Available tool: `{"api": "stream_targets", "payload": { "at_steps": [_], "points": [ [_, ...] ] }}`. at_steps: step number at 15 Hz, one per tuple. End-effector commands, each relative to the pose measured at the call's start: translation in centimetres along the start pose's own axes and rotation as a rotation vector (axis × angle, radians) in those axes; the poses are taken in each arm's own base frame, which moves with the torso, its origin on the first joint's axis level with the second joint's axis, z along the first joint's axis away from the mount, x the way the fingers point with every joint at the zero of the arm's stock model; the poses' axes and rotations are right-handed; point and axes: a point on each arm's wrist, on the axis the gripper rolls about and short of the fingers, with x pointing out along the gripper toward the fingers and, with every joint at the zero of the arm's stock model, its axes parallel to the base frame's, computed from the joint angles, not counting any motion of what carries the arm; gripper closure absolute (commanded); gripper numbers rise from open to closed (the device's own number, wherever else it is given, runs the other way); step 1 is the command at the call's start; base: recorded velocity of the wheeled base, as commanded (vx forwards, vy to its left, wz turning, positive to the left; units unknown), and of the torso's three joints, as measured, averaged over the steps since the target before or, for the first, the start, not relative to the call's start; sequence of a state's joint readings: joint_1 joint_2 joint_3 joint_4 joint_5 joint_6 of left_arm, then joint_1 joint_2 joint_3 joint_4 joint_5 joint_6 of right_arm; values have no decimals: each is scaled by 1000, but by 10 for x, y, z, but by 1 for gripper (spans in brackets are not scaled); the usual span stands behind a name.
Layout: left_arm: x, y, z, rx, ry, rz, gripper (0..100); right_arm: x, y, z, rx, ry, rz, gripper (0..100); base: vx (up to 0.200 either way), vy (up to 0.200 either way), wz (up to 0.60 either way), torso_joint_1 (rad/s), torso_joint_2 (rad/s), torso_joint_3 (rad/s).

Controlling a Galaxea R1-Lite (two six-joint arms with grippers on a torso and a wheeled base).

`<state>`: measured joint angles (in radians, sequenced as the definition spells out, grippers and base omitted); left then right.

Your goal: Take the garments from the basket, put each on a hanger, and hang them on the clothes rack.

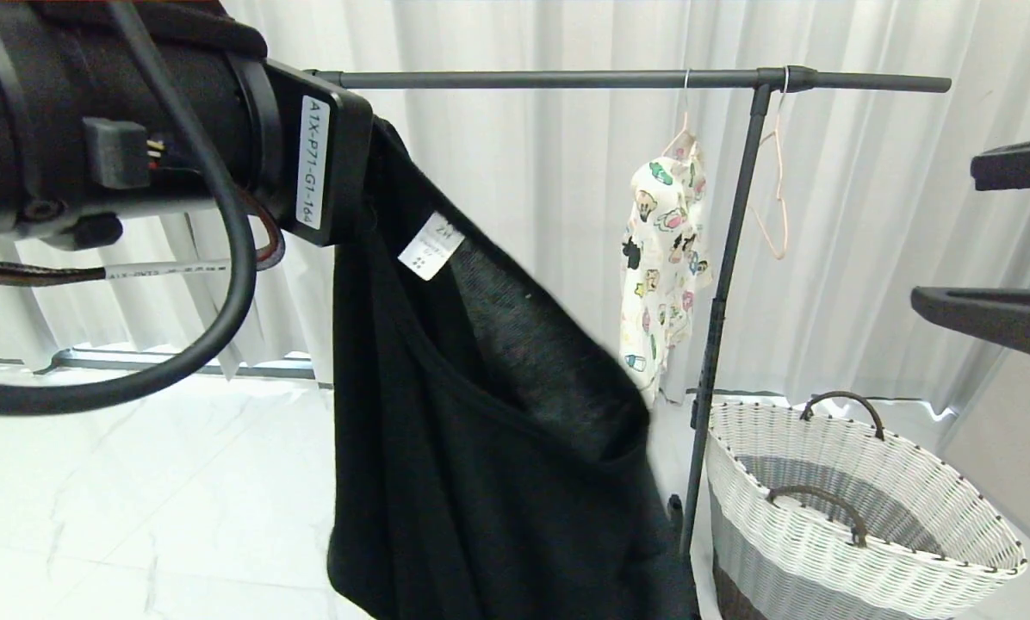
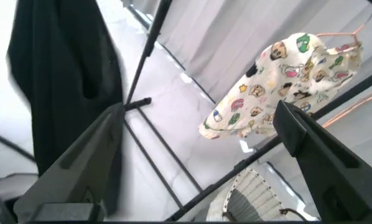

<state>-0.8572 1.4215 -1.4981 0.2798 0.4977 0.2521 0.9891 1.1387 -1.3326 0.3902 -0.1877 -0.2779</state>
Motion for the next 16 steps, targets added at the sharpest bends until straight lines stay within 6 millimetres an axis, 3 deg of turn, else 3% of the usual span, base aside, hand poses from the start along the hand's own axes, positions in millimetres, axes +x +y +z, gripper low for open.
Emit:
{"api": "stream_targets", "payload": {
  "at_steps": [1,3,5,7,8,12,16],
  "points": [
    [2,0,-7,8,24,10,100,-25,-3,-4,13,-58,21,0,0,0,0,0,0,0],
    [1,1,-9,10,29,12,100,-23,-11,-7,28,-21,-77,0,0,0,0,0,0,0],
    [-5,12,-18,8,51,59,100,-14,-32,-21,51,119,-352,0,0,0,0,0,0,0],
    [-15,27,-36,10,94,118,100,-13,-47,-29,35,213,-526,0,0,0,0,0,0,0],
    [-31,36,-58,43,135,152,100,-16,-59,-35,16,271,-621,0,0,0,0,0,0,0],
    [-54,51,-103,72,242,253,100,-21,-79,-63,-10,451,-795,0,0,0,0,0,0,0],
    [-56,52,-114,74,282,285,100,-24,-91,-88,13,516,-926,0,0,0,0,0,0,0]
  ]
}}
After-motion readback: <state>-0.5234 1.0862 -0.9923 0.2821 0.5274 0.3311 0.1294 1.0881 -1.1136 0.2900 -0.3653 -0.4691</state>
